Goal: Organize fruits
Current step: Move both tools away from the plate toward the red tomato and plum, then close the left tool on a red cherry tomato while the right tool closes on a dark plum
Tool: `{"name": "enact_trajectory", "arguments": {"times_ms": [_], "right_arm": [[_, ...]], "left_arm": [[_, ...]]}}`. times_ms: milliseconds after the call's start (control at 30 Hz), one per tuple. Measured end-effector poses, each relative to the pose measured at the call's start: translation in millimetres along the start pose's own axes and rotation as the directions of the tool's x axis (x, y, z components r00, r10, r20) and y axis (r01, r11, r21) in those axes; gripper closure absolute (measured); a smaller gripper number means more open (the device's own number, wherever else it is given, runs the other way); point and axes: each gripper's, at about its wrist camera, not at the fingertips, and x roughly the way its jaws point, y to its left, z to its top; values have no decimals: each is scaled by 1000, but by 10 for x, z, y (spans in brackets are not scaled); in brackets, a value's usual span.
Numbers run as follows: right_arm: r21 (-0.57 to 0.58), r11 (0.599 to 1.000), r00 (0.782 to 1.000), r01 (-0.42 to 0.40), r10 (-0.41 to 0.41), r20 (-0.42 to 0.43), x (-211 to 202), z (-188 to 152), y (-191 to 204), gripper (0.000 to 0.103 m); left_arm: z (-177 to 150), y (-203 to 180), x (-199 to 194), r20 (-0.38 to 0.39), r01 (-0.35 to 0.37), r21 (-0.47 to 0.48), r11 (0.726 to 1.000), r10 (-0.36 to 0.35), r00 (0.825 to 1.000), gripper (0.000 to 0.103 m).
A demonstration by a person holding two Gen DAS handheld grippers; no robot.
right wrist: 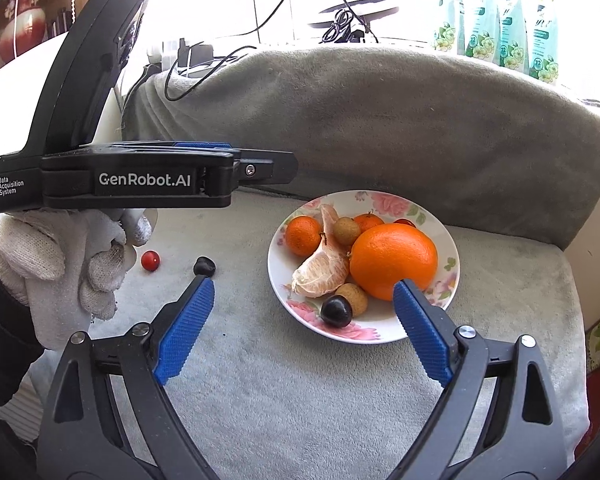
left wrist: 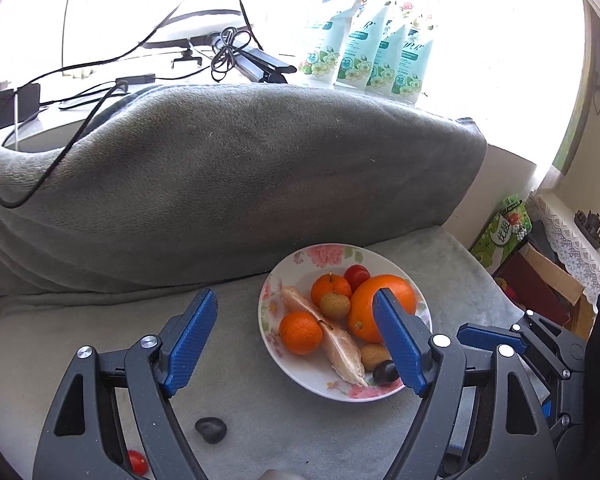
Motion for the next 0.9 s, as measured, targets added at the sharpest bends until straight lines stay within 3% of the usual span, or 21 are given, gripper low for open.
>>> {"name": "enact_trajectory", "arguments": {"times_ms": [433,800,900], "right_arm": [[-27,999,999,-35,34,-3,31,87,191,10],[4,993,993,-115,115,-13,191,243,260,10],[2,990,990,-139,139,-31,288,265,316,21]], "left_arm": [[-226,325,-327,19,-57,-17,998,58,998,23],[-702,819,-585,-9,-115,-97,989,115,993,23],[-852,911,-625,-25,-121,-118,986,119,993,23]]}}
